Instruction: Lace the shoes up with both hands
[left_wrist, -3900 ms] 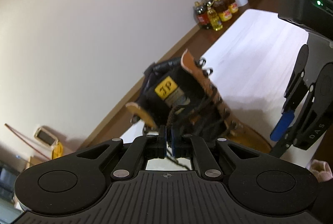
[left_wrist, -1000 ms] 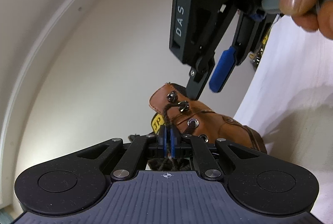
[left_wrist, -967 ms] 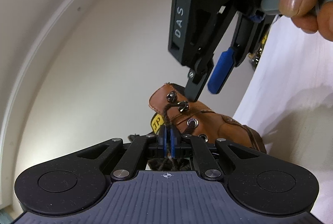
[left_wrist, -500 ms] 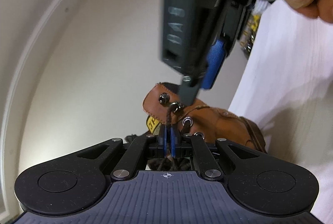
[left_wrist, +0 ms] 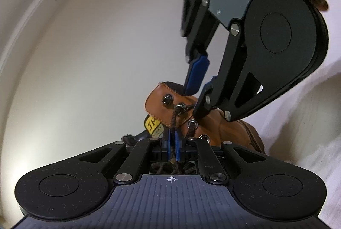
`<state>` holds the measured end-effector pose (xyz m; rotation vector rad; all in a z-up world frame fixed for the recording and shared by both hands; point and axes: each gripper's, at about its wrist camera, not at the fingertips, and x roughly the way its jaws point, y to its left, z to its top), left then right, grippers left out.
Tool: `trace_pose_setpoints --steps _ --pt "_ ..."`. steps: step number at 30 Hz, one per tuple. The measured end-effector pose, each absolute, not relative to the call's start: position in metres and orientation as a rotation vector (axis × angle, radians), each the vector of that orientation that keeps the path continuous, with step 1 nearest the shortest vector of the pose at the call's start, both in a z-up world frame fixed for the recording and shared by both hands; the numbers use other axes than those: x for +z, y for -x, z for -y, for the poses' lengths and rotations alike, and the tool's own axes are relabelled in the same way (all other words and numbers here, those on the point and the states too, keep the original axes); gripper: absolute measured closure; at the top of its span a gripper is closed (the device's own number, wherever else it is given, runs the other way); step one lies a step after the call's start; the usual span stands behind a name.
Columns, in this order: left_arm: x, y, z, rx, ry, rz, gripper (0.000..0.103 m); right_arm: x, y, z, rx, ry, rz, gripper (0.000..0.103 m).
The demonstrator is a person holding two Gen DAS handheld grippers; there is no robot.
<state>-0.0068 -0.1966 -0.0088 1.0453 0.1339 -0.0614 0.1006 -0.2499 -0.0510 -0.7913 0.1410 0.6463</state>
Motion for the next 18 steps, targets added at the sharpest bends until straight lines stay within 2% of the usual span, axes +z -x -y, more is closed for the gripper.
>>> trace_pose_setpoints --steps 5,6,8,11,12,15,18 --pt "-0.008 0.003 0.190 -0.086 -1.048 -0.114 0.097 -0.049 -0.095 0.245 0.642 0.855 -0.138 0.085" --pt "-0.008 0.002 0.189 -0.087 -1.048 -0.114 0.097 -0.049 -0.095 0.245 0.643 0.848 -0.145 0.088" --pt "-0.007 -0.001 0.185 -0.095 -1.035 -0.114 0.096 -0.047 -0.092 0.245 0.641 0.839 -0.151 0.102" --pt "-0.006 -0.004 0.180 -0.100 -1.010 -0.112 0.095 -0.045 -0.089 0.247 0.639 0.792 -0.173 0.101" --pt "-0.004 -0.005 0.176 -0.097 -0.996 -0.108 0.091 -0.044 -0.089 0.250 0.633 0.764 -0.179 0.101" --pt "0.002 -0.004 0.165 -0.099 -0.934 -0.106 0.066 -0.042 -0.092 0.262 0.598 0.672 -0.232 0.101" --pt "0.011 0.004 0.142 -0.109 -0.843 -0.098 0.058 -0.050 -0.090 0.284 0.568 0.588 -0.313 0.101"
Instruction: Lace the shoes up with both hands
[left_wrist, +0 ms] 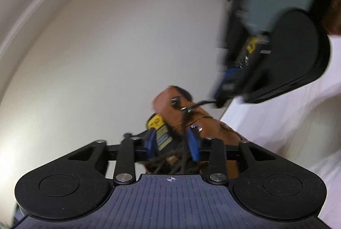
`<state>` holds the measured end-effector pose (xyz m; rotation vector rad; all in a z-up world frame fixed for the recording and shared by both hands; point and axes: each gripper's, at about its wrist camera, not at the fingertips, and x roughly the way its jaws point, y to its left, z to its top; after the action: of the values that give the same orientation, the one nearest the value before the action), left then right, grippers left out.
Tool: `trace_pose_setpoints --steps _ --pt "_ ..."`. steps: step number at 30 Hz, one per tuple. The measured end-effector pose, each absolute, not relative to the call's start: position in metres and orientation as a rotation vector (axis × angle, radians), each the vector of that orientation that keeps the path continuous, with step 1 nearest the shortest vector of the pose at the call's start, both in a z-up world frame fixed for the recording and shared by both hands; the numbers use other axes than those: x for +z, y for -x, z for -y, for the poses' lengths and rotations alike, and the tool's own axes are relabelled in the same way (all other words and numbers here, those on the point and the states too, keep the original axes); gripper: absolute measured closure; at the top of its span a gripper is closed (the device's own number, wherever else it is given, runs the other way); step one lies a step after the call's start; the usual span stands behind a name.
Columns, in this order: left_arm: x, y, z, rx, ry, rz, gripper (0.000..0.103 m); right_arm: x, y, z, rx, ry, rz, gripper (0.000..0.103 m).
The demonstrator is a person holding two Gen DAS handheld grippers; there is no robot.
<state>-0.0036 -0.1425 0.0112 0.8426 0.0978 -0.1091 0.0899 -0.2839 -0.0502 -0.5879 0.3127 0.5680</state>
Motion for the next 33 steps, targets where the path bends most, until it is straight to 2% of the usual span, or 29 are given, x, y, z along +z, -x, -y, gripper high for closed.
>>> trace_pose_setpoints --steps 3,5,8,9,11,12,21,24,26,29,30,33 --pt "0.018 0.009 0.112 -0.097 -0.734 -0.125 0.056 -0.063 -0.080 0.302 0.549 0.535 -0.387 0.103" --pt "0.018 0.004 0.088 -0.068 -0.610 -0.207 0.056 -0.075 -0.064 0.317 0.545 0.479 -0.459 0.103" --pt "0.060 -0.006 0.015 -0.041 -0.527 -0.300 0.056 -0.082 -0.044 0.324 0.553 0.440 -0.506 0.102" --pt "0.059 0.004 0.000 -0.038 -0.513 -0.319 0.056 -0.081 -0.032 0.326 0.552 0.425 -0.512 0.102" --pt "0.048 0.031 -0.031 -0.036 -0.481 -0.361 0.056 -0.075 -0.025 0.324 0.541 0.421 -0.489 0.095" --pt "0.045 0.028 -0.040 -0.040 -0.450 -0.383 0.056 -0.075 -0.028 0.318 0.530 0.435 -0.464 0.087" --pt "0.037 0.026 -0.057 -0.191 -0.152 -0.507 0.054 -0.048 -0.094 0.280 0.514 0.518 -0.354 0.084" --pt "0.035 0.022 -0.070 -0.234 -0.049 -0.537 0.053 -0.046 -0.111 0.273 0.537 0.513 -0.343 0.084" --pt "0.037 0.021 -0.080 -0.259 0.010 -0.542 0.047 -0.048 -0.116 0.270 0.562 0.522 -0.340 0.084" --pt "0.038 0.018 -0.089 -0.289 0.060 -0.535 0.046 -0.051 -0.122 0.269 0.587 0.536 -0.360 0.087" --pt "0.038 0.017 -0.089 -0.294 0.061 -0.527 0.046 -0.051 -0.122 0.272 0.592 0.524 -0.370 0.099" --pt "0.037 0.009 -0.085 -0.314 0.062 -0.522 0.044 -0.050 -0.129 0.287 0.560 0.431 -0.442 0.100"
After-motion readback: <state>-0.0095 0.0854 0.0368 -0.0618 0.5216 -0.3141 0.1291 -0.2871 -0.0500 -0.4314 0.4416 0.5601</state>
